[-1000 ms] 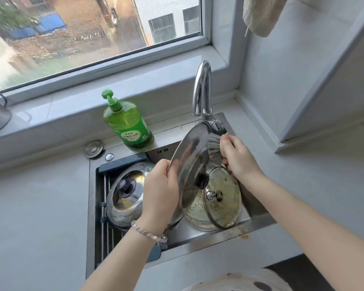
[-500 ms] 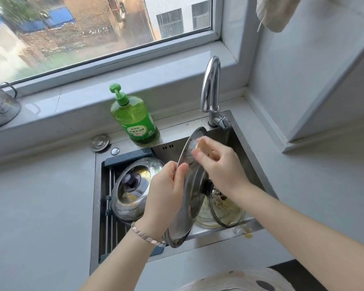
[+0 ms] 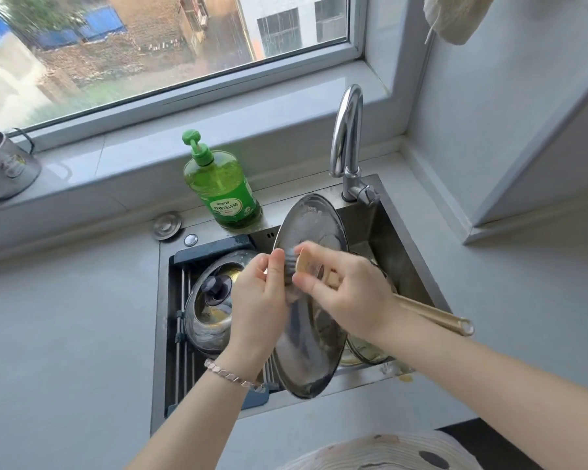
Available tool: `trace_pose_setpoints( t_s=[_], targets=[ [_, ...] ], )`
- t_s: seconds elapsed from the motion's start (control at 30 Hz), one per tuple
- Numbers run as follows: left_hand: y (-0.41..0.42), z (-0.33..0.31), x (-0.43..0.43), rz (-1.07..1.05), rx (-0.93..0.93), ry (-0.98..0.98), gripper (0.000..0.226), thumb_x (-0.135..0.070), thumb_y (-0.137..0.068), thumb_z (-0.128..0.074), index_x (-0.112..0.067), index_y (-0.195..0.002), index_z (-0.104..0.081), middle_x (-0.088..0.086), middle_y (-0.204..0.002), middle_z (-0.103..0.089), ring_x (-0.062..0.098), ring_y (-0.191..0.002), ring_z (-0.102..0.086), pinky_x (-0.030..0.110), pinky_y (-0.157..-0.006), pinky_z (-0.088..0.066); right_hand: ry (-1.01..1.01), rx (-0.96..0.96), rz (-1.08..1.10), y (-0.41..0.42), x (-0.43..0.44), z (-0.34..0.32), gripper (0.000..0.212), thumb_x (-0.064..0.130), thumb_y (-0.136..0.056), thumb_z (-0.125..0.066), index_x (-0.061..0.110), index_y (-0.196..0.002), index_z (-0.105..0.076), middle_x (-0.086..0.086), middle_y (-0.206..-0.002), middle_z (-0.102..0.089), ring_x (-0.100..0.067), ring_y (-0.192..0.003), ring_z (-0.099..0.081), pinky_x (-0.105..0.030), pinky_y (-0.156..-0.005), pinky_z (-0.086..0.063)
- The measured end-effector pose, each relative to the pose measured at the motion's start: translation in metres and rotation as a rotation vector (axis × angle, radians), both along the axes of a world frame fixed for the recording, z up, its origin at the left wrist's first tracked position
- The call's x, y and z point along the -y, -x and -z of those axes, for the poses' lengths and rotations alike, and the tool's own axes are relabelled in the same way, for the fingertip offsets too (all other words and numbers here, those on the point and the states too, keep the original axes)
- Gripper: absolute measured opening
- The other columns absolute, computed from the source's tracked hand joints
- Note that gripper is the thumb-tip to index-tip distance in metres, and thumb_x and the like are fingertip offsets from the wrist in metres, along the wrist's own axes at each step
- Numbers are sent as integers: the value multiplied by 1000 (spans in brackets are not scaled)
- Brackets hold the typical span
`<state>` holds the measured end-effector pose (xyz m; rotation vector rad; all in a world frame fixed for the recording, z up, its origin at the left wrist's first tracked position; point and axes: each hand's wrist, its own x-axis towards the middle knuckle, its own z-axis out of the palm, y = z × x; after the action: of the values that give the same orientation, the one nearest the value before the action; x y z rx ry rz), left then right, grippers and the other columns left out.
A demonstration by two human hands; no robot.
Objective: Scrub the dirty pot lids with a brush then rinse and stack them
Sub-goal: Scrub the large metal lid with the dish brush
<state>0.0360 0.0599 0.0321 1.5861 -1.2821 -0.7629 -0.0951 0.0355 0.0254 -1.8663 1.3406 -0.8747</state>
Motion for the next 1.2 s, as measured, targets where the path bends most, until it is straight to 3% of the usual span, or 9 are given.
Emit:
trace_pose_setpoints(
  t_s=[0.17,0.3,0.5,0.63,0.7,0.83,0.97,1.07,1.2],
  targets=[
    [4,3,2,-69,-36,-50,47,-27,-99,-44,-1,-60,-42,8,-52,-43,14,-48,-38,31,-48,-32,-39,-28,64,-2,13,0,37,51,-86,-53,36,-120,-58,11,-64,-53,-9,-65,-50,-28,-66,-42],
    [-2,4,5,-122,-71,-67,44,-24,-98,-45,-15,-56,-37,-9,-47,-35,1,-41,-33,17,-45,-29,93,-61,-178,-4,-43,11,47,55,-80,-46,29,-114,-64,5,-67,-61,-17,-60,-60,-34,-54,-51],
    [-5,6,7,-172,-97,-48,50,-30,-99,-45,12,-72,-52,23,-62,-53,22,-58,-46,45,-55,-42,-86,63,65,-7,13,10,44,55,-87,-49,32,-123,-58,10,-56,-54,-2,-53,-46,-26,-60,-41],
    [-6,4,2,-167,-51,-62,46,-28,-98,-46,0,-62,-50,7,-55,-49,12,-50,-44,31,-53,-38,27,-12,-132,-9,-23,6,47,61,-79,-45,37,-116,-60,18,-61,-55,-2,-61,-52,-27,-64,-44],
    [-2,4,-4,-139,-14,-75,45,-28,-98,-46,-7,-58,-44,2,-51,-42,6,-43,-36,18,-45,-31,-154,113,-13,-3,7,16,47,60,-79,-49,32,-114,-62,20,-70,-58,-6,-70,-55,-31,-73,-48],
    [4,-1,-11,-138,35,-65,46,-27,-98,-46,-11,-55,-35,0,-49,-32,6,-42,-27,17,-43,-24,-370,285,160,10,38,38,58,60,-78,-50,19,-117,-61,13,-92,-57,-9,-89,-53,-43,-93,-48],
    [-3,-2,-10,-158,38,-61,46,-27,-97,-47,-11,-55,-38,-3,-47,-34,6,-41,-29,18,-44,-24,-305,264,-57,7,-4,37,32,61,-76,-49,35,-90,-61,10,-64,-50,-9,-63,-44,-31,-66,-38],
    [0,-7,-9,-140,17,-69,44,-25,-96,-50,-3,-59,-41,4,-50,-35,13,-46,-31,26,-48,-26,-344,324,119,18,32,42,20,41,-89,-52,27,-83,-64,18,-65,-57,-8,-69,-50,-32,-72,-39],
    [-1,-3,-5,-174,-47,-87,48,-24,-95,-53,14,-69,-44,20,-57,-45,25,-54,-38,42,-52,-32,-302,290,77,16,25,35,42,60,-78,-48,27,-99,-65,19,-69,-54,-10,-78,-51,-36,-82,-46]
  ],
)
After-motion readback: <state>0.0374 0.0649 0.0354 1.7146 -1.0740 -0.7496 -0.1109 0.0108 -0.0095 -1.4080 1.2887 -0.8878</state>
